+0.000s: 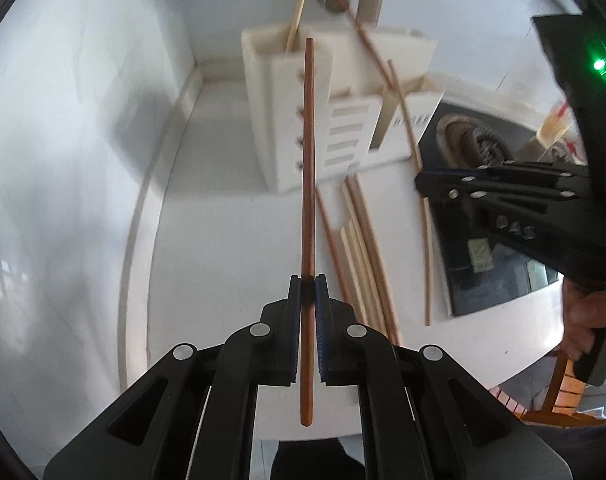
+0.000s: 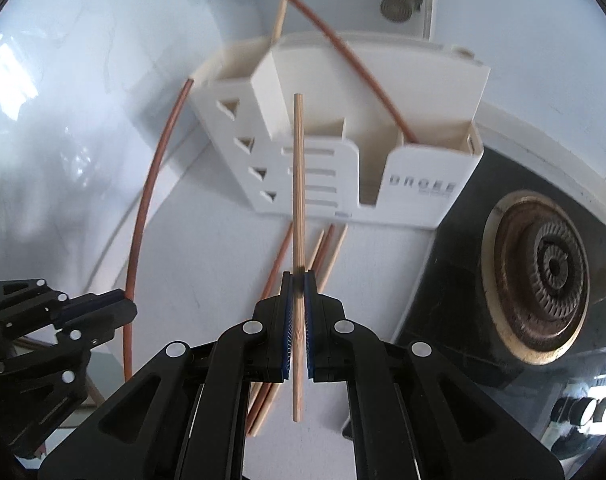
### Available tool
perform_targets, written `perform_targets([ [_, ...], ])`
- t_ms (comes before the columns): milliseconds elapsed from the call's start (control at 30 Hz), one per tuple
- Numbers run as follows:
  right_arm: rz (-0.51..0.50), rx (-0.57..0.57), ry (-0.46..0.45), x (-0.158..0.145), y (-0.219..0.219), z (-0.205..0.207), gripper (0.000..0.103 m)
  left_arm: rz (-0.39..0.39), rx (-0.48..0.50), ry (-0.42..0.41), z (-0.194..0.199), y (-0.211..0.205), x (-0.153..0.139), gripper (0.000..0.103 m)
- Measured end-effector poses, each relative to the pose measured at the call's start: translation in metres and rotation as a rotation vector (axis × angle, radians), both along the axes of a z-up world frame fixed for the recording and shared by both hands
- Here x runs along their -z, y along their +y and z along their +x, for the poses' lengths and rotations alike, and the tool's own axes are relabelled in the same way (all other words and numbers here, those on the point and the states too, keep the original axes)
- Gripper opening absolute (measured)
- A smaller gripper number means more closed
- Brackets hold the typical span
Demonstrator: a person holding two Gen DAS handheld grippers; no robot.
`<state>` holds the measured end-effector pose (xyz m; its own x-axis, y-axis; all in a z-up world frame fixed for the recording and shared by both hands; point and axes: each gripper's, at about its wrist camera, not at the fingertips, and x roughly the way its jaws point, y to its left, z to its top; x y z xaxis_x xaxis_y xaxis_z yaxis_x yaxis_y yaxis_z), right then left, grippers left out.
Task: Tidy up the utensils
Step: 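Lift both held chopsticks upright and carry them over the white holder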
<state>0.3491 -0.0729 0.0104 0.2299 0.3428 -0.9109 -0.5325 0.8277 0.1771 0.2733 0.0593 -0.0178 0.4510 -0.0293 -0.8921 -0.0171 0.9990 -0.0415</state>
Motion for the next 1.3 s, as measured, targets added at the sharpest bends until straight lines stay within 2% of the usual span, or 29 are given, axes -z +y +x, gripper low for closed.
perform_targets([
  [100, 0.025, 0.008, -0.044, -0.012, -0.003, 0.005, 0.006, 0.005, -0.004, -0.049, 0.005, -0.001, -0.013, 0.006],
  [433, 0.080, 0.023, -0.169, -0.049, -0.017, 0.021, 0.006, 0.013, -0.020, -0.138, 0.028, 0.004, -0.033, 0.006],
  [767, 0.126, 0.040, -0.238, -0.073, -0.026, 0.033, 0.006, 0.010, -0.030, -0.221, 0.043, 0.002, -0.052, 0.006],
  [933, 0.135, 0.030, -0.285, -0.086, -0.028, 0.037, 0.006, -0.005, -0.040, -0.292, 0.051, 0.003, -0.067, 0.006],
  [1300, 0.209, 0.043, -0.346, -0.108, -0.033, 0.048, 0.006, -0.017, -0.050, -0.360, 0.065, 0.004, -0.088, 0.006],
])
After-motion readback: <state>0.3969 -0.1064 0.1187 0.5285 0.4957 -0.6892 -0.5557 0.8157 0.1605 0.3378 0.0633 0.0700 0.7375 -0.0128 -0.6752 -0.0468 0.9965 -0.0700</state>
